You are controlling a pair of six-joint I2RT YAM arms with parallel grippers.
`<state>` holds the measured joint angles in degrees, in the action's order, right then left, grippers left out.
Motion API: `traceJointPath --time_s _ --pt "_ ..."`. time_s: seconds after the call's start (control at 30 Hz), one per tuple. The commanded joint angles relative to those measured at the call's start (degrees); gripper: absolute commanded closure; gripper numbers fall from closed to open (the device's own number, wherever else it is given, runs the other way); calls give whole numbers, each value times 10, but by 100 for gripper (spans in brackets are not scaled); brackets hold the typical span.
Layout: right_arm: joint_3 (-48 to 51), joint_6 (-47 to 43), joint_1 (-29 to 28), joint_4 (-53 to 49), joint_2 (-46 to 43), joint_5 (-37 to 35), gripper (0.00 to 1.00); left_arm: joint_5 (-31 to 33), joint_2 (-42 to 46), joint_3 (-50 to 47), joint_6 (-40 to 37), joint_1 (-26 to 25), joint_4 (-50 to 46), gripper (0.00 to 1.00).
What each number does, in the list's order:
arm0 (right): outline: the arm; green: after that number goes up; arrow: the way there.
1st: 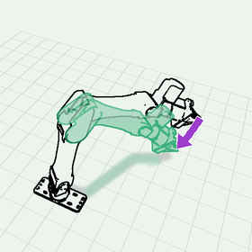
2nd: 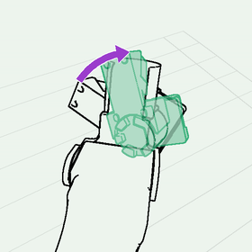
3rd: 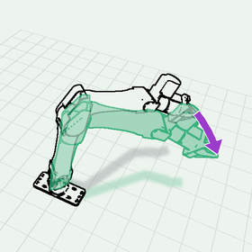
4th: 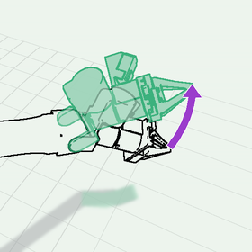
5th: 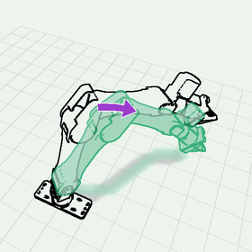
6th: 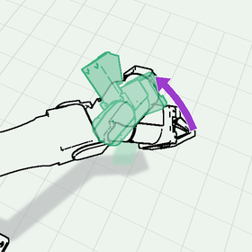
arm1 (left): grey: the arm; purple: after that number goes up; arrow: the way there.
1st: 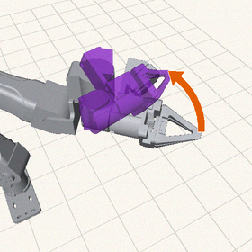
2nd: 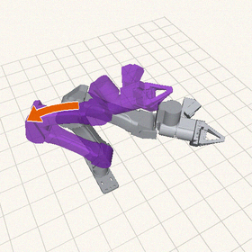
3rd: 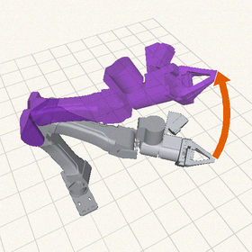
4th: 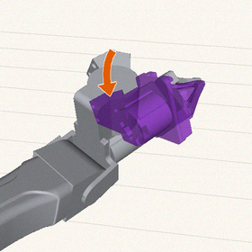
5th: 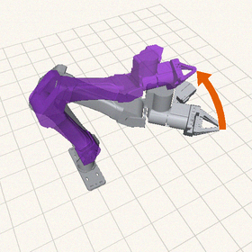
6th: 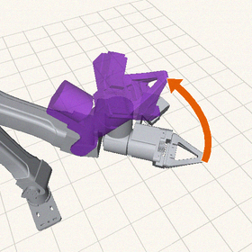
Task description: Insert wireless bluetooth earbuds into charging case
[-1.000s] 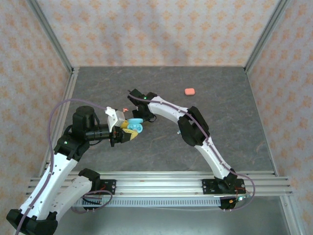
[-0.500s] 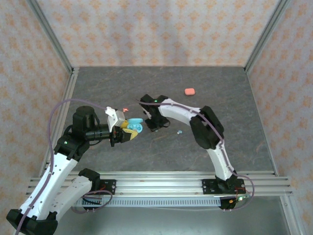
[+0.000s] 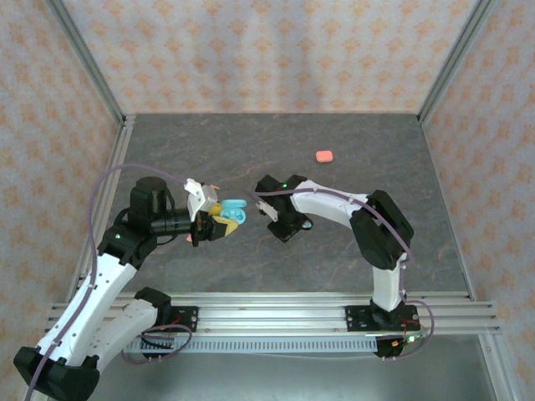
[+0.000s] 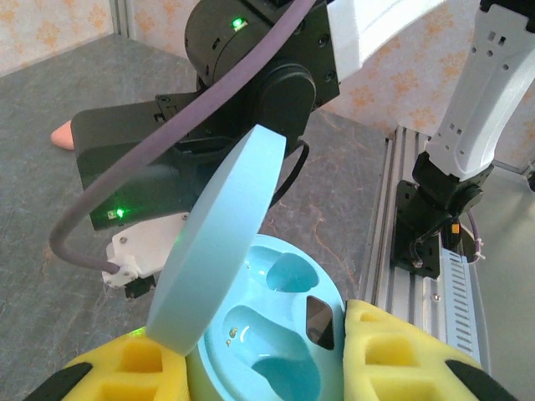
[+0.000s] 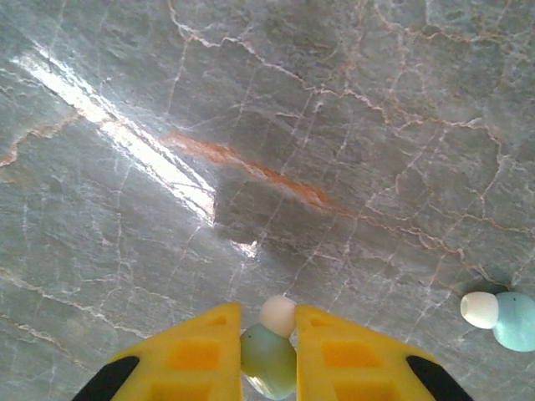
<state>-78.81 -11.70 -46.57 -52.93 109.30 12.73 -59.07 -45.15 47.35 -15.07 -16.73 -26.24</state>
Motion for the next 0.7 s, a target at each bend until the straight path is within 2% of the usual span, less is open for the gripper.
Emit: traceJointPath --time_s 0.0,0.3,0.4,0.53,0.67 --pt "17 -18 1 19 5 -29 81 2 12 6 -8 5 -1 92" --pt "57 -15 0 61 8 -69 75 3 12 4 -9 4 2 92" --pt "60 -4 0 62 2 -80 64 4 14 5 -11 4 -3 92" --pt "55 39 0 60 -25 -86 54 7 14 3 -13 5 -4 92" --pt "43 111 0 42 -50 -94 52 9 15 4 -14 5 -3 92"
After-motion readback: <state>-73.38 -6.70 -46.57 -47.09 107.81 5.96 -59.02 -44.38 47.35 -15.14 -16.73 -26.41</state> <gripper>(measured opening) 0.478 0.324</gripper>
